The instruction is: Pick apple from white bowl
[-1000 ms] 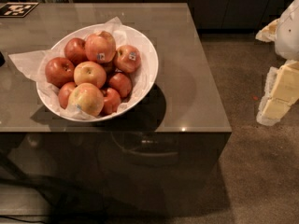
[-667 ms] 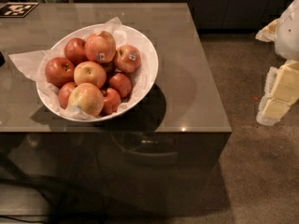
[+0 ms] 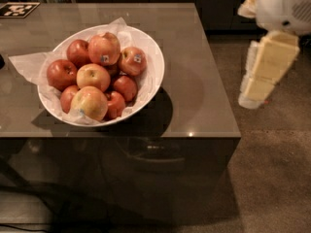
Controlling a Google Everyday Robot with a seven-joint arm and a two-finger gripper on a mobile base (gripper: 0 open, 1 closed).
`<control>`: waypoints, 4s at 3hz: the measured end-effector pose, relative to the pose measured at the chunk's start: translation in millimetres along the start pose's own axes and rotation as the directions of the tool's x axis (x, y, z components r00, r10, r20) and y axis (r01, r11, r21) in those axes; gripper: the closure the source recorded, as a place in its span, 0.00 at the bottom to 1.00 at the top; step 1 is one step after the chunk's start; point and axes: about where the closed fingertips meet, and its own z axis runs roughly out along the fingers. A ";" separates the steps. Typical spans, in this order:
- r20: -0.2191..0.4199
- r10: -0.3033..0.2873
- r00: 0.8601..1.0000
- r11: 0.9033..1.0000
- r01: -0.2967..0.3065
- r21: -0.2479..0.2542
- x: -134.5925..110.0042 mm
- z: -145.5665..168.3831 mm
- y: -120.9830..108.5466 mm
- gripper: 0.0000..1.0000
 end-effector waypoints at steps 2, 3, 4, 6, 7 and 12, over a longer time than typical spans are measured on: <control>0.111 -0.186 0.976 0.980 0.193 -0.056 -141.6 -14.6 8.3 0.00; 0.144 -0.205 0.968 0.977 0.210 -0.020 -158.9 -21.1 6.7 0.00; 0.161 -0.234 0.959 0.972 0.233 0.024 -170.3 -21.3 -1.8 0.00; 0.252 -0.242 0.937 0.960 0.268 -0.075 -212.4 40.6 -51.7 0.00; 0.254 -0.222 0.941 0.956 0.261 -0.132 -223.8 76.9 -71.7 0.00; 0.491 -0.189 0.850 0.957 0.271 -0.101 -241.1 117.3 -78.1 0.00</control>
Offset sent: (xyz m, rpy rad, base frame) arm -0.0126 0.2012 0.0336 -0.0084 0.1835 0.3691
